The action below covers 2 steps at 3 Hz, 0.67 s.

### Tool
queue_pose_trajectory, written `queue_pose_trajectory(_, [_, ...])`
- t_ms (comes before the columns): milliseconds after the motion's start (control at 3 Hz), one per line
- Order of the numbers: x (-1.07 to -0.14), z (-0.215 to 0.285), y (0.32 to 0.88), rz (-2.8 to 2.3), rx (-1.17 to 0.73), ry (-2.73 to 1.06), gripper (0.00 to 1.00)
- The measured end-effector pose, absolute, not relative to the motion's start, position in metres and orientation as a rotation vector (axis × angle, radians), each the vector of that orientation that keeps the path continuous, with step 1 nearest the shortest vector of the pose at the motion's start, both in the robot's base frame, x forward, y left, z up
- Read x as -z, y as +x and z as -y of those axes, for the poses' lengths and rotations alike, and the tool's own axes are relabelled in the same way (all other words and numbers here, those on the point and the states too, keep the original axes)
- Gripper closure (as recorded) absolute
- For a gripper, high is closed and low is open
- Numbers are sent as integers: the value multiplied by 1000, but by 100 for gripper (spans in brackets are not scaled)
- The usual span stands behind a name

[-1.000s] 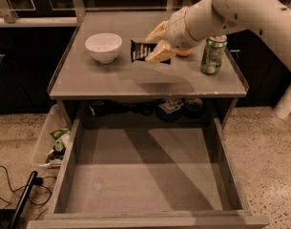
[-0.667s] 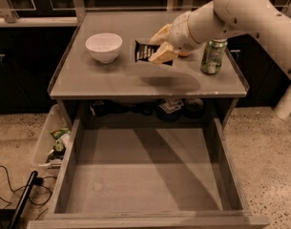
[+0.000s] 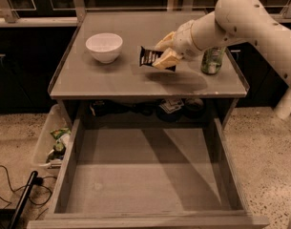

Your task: Pick rxbar chocolate from top drawer and place on counter

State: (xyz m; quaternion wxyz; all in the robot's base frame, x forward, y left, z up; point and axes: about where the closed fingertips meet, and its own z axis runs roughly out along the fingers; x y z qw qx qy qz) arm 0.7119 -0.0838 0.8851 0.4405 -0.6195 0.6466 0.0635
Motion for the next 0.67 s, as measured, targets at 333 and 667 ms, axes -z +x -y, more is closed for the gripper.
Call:
queue_pose_trajectory(333, [-885, 84, 712, -1606, -158, -1538, 59])
queue_pose_trajectory(667, [-885, 84, 712, -1606, -158, -1538, 36])
